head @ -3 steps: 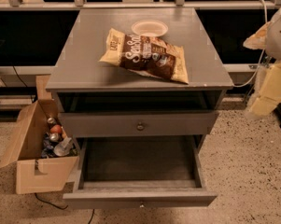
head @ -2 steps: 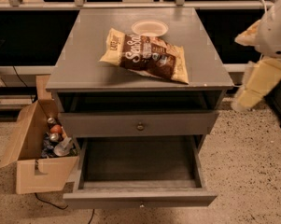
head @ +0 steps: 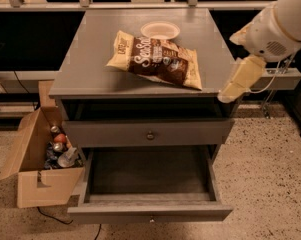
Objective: Place brown chip bag into middle drawer
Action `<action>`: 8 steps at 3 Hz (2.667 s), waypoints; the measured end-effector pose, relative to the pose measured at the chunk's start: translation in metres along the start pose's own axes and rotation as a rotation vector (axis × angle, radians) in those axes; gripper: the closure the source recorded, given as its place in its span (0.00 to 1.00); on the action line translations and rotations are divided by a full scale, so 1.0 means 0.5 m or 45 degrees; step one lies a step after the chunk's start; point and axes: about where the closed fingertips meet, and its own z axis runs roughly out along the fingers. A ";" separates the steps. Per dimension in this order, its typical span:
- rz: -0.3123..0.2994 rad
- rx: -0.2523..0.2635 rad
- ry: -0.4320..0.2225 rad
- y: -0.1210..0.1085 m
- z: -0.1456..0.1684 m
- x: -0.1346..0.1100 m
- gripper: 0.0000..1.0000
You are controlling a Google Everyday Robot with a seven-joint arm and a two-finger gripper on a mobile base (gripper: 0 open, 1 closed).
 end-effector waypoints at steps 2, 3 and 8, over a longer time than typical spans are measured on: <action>0.031 -0.012 -0.052 -0.028 0.066 -0.036 0.00; 0.002 -0.004 -0.088 -0.042 0.092 -0.066 0.00; 0.078 0.060 -0.163 -0.174 0.308 -0.156 0.00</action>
Offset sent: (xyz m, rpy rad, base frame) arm 0.0256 0.0205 -0.0134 0.0431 0.0021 -0.0040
